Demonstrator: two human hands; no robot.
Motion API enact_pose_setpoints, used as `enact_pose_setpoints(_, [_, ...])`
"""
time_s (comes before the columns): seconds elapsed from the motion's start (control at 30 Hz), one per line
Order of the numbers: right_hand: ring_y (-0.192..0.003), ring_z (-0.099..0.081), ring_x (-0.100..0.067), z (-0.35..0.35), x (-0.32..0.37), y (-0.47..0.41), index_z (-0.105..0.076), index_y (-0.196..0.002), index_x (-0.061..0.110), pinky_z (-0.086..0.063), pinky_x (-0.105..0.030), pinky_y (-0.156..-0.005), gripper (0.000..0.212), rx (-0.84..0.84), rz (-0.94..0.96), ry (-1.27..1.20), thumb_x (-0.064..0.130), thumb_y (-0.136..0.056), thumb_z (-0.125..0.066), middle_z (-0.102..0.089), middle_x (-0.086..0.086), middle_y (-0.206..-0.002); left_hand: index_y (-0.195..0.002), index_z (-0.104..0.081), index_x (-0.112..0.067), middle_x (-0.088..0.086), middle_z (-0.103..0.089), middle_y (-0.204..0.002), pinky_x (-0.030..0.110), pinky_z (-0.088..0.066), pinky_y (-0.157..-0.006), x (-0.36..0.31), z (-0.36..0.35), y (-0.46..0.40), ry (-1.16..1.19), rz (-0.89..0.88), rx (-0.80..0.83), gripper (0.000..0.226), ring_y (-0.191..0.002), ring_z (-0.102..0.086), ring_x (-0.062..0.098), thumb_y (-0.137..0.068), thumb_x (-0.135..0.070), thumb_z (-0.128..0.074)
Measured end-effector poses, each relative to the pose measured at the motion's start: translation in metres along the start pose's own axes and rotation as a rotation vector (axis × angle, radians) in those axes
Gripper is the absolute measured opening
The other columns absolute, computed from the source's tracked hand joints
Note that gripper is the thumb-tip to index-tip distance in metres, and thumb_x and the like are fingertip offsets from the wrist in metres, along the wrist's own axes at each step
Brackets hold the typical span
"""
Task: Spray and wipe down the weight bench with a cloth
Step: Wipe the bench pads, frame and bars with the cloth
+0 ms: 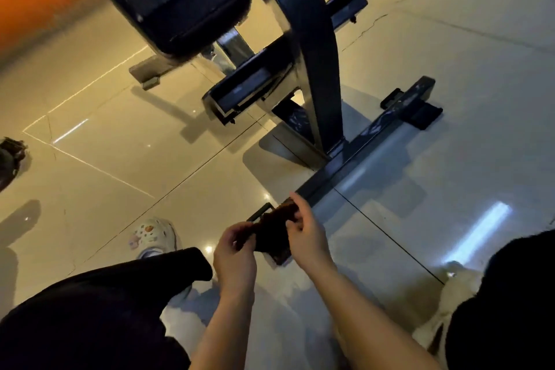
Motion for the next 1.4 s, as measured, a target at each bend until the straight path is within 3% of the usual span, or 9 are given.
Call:
enact_pose_setpoints(0.23, [-0.117, -0.055, -0.023, 0.019, 0.063, 0.019, -0.042, -0.143, 0.036, -0.047, -0.035, -0.099, 0.053, 0.140, 0.116, 0.263, 0.008, -0.098, -0.050, -0.058, -0.001, -0.117, -0.078, -0.065, -0.036, -0.017, -0.067, -0.082, 0.012, -0.045, -0.070, -0.074, 0.050, 0.051, -0.149, -0.456, 0.142, 0.047, -0.083, -0.061, -0.001, -0.079, 0.011, -0.058])
enact_pose_setpoints(0.3, [-0.109, -0.060, -0.021, 0.013, 0.073, 0.034, -0.060, -0.119, 0.035, -0.052, -0.040, -0.096, 0.033, 0.187, 0.154, 0.326, 0.011, -0.098, -0.051, -0.064, -0.003, -0.113, -0.078, -0.064, -0.036, -0.017, -0.067, -0.084, 0.013, -0.045, -0.072, -0.094, 0.066, 0.058, -0.190, -0.537, 0.173, 0.048, -0.086, -0.061, 0.001, -0.077, 0.012, -0.057])
enact_pose_setpoints(0.4, [-0.101, -0.062, -0.016, 0.017, 0.074, 0.048, -0.061, -0.091, 0.036, -0.055, -0.038, -0.090, 0.023, 0.133, 0.242, 0.320, 0.014, -0.097, -0.055, -0.066, 0.006, -0.099, -0.083, -0.065, -0.035, -0.019, -0.067, -0.084, 0.023, -0.050, -0.075, -0.116, 0.079, 0.056, -0.258, -0.606, 0.231, 0.044, -0.089, -0.062, 0.005, -0.079, 0.008, -0.061])
enact_pose_setpoints(0.53, [-0.096, -0.063, -0.006, 0.041, 0.074, 0.043, -0.066, -0.100, 0.030, -0.057, -0.028, -0.082, 0.017, -0.119, 0.417, 0.144, 0.016, -0.096, -0.057, -0.066, 0.015, -0.095, -0.078, -0.061, -0.036, -0.018, -0.065, -0.079, 0.017, -0.046, -0.067, -0.131, 0.073, 0.030, -0.367, -0.622, 0.269, 0.031, -0.077, -0.060, 0.000, -0.076, -0.009, -0.076])
enact_pose_setpoints(0.7, [-0.092, -0.051, 0.013, 0.039, 0.106, 0.006, -0.062, -0.116, 0.024, -0.046, -0.005, -0.071, 0.024, -0.364, 0.630, 0.223, 0.013, -0.095, -0.055, -0.054, 0.020, -0.103, -0.075, -0.055, -0.029, -0.012, -0.057, -0.064, 0.010, -0.037, -0.055, -0.148, 0.042, -0.012, -0.501, -0.629, 0.284, 0.029, -0.063, -0.053, -0.002, -0.076, -0.012, -0.078])
enact_pose_setpoints(0.77, [-0.099, -0.050, 0.015, 0.032, 0.113, -0.019, -0.058, -0.124, 0.023, -0.046, -0.005, -0.076, 0.031, -0.377, 0.666, 0.191, 0.013, -0.094, -0.057, -0.052, 0.020, -0.111, -0.076, -0.057, -0.028, -0.013, -0.059, -0.066, 0.009, -0.037, -0.054, -0.157, 0.034, -0.033, -0.477, -0.613, 0.257, 0.026, -0.064, -0.054, -0.005, -0.078, -0.012, -0.077])
enact_pose_setpoints(0.9, [-0.121, -0.048, -0.006, 0.009, 0.114, -0.058, -0.046, -0.139, 0.025, -0.054, -0.024, -0.087, 0.049, -0.329, 0.620, 0.111, 0.013, -0.093, -0.060, -0.040, 0.019, -0.128, -0.075, -0.058, -0.030, -0.013, -0.062, -0.072, 0.005, -0.038, -0.055, -0.168, 0.022, -0.072, -0.518, -0.576, 0.213, 0.025, -0.068, -0.055, -0.009, -0.081, -0.012, -0.075])
enact_pose_setpoints(1.2, [-0.119, -0.033, 0.007, -0.024, 0.145, -0.146, -0.034, -0.145, 0.018, -0.038, 0.003, -0.082, 0.059, -0.391, 0.703, 0.159, 0.013, -0.091, -0.058, -0.036, -0.002, -0.145, -0.077, -0.062, -0.031, -0.016, -0.066, -0.067, 0.007, -0.042, -0.058, -0.172, -0.003, -0.137, -0.470, -0.486, 0.104, 0.022, -0.069, -0.061, -0.003, -0.080, -0.014, -0.076])
enact_pose_setpoints(1.4, [-0.125, -0.050, -0.022, -0.032, 0.150, -0.197, -0.035, -0.137, 0.013, -0.052, -0.041, -0.093, 0.052, -0.580, 0.800, 0.226, 0.034, -0.093, -0.055, -0.052, -0.014, -0.134, -0.085, -0.046, -0.033, -0.017, -0.057, -0.073, 0.016, -0.042, -0.062, -0.187, -0.024, -0.159, -0.594, -0.651, -0.095, 0.028, -0.071, -0.059, 0.001, -0.081, -0.036, -0.073])
Point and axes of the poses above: each hand's wrist, its own y-axis away from the middle knuckle, its own z-axis out of the back of the hand, x = y × z, the point moved 3 cm from there along -y, towards the middle knuckle
